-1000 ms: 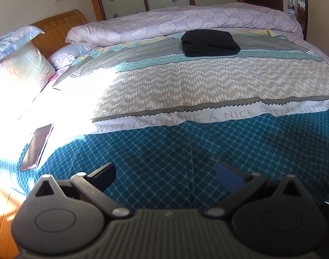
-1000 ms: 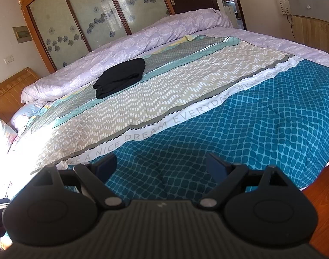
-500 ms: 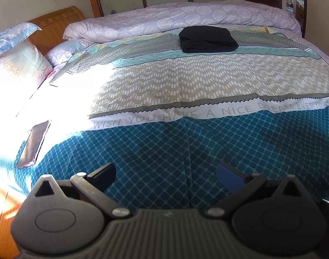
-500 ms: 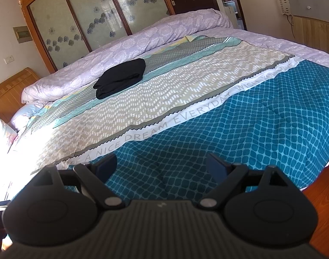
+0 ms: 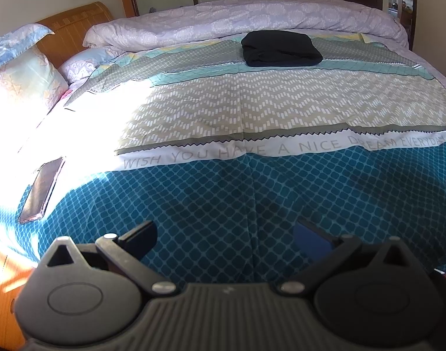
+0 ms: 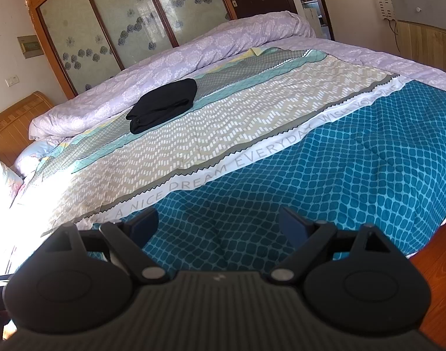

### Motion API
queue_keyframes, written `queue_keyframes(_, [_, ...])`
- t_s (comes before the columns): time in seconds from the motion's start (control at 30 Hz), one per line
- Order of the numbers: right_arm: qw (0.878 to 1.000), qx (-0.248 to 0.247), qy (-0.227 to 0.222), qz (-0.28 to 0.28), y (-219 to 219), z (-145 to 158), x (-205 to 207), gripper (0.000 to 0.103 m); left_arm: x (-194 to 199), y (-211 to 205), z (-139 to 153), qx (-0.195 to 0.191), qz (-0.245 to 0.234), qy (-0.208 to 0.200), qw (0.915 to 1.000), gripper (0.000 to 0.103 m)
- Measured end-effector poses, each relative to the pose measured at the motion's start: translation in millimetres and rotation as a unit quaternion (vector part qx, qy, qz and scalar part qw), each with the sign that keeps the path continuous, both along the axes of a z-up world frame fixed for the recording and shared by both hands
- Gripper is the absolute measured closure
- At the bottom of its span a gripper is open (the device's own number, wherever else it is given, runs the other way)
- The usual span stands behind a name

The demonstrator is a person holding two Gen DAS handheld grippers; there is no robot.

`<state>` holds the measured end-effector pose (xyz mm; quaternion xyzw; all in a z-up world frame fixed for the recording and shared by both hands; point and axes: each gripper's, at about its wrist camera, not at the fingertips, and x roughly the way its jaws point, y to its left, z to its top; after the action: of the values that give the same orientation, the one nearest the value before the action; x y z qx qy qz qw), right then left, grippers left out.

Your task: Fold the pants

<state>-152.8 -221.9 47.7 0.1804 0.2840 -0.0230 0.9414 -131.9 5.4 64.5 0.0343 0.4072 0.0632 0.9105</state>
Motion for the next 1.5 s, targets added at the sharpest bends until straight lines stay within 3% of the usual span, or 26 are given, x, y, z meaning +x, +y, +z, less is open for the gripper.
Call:
queue_keyframes(1.0, [1.0, -0.001, -0.001, -0.002, 0.7, 0.2, -0.8, 0.012, -0.7, -0.4, 0.7, 0.006, 0.003, -0.005, 1.0, 0.0])
queue_keyframes(1.5, [1.0, -0.001, -0.002, -0.002, 1.0, 0.3, -1.1, 0.012, -0.3, 0.5, -0.5, 0.036, 0.016, -0.016, 0.9991, 0.0])
